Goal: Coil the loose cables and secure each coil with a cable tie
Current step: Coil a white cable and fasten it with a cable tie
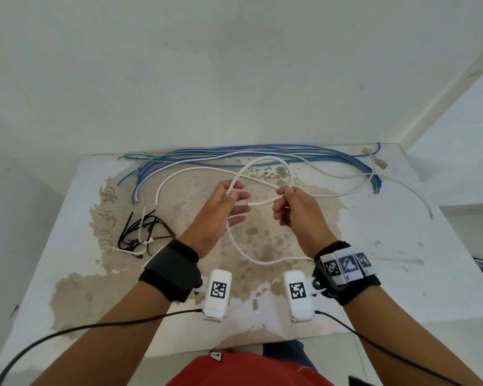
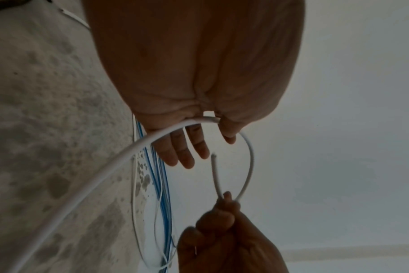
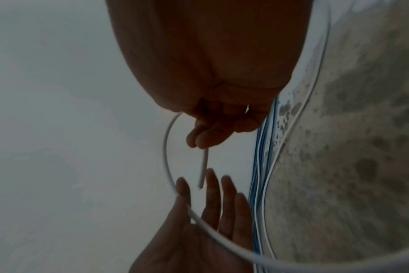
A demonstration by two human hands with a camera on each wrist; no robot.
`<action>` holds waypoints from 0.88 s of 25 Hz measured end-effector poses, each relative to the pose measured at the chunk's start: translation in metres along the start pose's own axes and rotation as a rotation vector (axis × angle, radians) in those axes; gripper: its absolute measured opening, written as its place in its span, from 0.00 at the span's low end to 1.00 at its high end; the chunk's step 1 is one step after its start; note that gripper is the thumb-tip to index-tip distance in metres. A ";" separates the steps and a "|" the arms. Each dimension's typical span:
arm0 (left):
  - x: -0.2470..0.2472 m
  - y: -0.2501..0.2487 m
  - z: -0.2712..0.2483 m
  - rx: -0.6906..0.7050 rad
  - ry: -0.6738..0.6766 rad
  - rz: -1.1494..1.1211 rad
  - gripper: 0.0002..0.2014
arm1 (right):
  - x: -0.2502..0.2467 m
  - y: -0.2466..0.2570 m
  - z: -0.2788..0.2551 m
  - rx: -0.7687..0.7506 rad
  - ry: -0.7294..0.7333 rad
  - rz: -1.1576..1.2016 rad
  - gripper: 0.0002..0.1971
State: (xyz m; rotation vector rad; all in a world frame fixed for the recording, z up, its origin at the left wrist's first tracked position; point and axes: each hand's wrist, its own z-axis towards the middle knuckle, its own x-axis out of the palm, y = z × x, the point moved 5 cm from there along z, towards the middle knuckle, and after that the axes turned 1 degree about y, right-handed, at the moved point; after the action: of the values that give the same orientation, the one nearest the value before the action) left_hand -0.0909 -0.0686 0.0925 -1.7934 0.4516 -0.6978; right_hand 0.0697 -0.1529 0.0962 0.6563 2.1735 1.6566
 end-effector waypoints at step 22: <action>0.030 -0.003 0.029 0.204 -0.201 0.448 0.11 | -0.018 0.028 0.032 -0.069 0.203 -0.191 0.11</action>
State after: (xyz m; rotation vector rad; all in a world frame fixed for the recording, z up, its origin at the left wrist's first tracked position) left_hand -0.0495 -0.0654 0.0964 -1.4806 0.5977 -0.2378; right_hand 0.1062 -0.1305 0.1145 0.2610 2.2234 1.7512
